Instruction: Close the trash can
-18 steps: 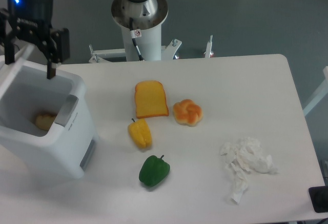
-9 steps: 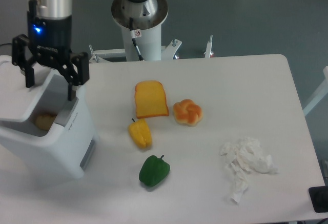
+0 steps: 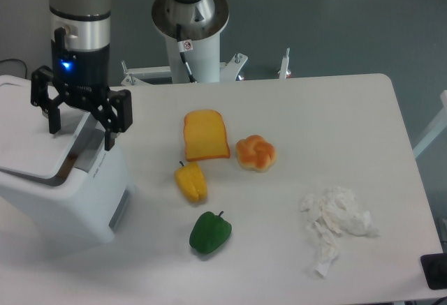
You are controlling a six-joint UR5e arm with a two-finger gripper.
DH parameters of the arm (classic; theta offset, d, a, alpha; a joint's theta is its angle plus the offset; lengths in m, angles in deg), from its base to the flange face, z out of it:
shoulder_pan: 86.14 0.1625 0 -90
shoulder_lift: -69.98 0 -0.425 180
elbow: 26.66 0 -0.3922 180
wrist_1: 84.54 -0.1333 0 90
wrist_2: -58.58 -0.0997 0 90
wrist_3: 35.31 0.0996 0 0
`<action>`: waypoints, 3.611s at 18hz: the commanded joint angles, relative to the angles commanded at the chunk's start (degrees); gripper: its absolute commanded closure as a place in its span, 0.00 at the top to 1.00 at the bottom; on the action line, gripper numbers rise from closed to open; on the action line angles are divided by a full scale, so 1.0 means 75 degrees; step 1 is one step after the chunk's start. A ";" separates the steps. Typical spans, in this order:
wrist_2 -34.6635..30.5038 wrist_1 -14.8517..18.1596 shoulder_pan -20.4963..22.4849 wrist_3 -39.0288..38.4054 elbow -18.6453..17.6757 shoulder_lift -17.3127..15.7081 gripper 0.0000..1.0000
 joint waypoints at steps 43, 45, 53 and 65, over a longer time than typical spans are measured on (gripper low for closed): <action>-0.0070 0.0000 0.0117 -0.0094 -0.0059 0.0024 1.00; -0.0059 0.0000 0.0117 -0.0129 -0.0035 0.0024 1.00; -0.0082 0.0000 0.0117 -0.0117 -0.0070 0.0141 1.00; -0.0012 0.0023 0.0480 -0.0059 0.0233 0.0036 1.00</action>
